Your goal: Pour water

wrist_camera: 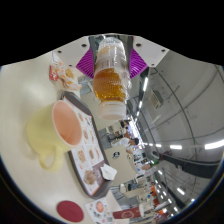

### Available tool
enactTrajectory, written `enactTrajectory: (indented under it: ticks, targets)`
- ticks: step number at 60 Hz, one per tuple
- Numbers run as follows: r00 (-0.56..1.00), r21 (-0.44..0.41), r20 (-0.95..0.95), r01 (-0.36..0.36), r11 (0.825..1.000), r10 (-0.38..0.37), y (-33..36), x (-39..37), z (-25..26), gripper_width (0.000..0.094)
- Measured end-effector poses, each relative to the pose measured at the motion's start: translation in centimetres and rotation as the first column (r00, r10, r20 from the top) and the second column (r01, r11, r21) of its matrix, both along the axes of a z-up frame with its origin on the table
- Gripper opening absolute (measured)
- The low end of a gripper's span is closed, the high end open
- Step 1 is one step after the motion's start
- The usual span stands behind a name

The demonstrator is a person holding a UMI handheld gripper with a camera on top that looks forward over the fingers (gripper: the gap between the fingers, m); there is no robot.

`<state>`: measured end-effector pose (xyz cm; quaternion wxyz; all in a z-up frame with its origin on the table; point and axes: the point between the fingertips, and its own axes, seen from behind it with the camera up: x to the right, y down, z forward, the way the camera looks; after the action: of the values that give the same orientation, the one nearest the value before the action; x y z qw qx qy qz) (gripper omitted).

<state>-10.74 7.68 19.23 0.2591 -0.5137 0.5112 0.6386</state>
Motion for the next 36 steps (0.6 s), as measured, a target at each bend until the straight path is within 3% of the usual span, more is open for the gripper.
enactTrajectory:
  ticks: [9, 15, 22, 29, 36]
  targets:
    - [0.931, 0.097, 0.365, -0.063, 0.993, 0.024, 1.0, 2.5, 3.5, 0.0423]
    - [0.773, 0.173, 0.633, -0.089, 0.981, -0.041, 1.9, 6.3, 6.7, 0.0424]
    - [0.483, 0.230, 0.862, -0.107, 0.967, -0.151, 2.3, 12.3, 9.5, 0.0425]
    - [0.173, 0.225, 0.963, -0.089, 0.970, -0.207, 2.5, 18.9, 9.1, 0.0424]
    - [-0.126, 0.149, 0.979, -0.087, 0.985, -0.159, 2.1, 24.7, 5.2, 0.0423]
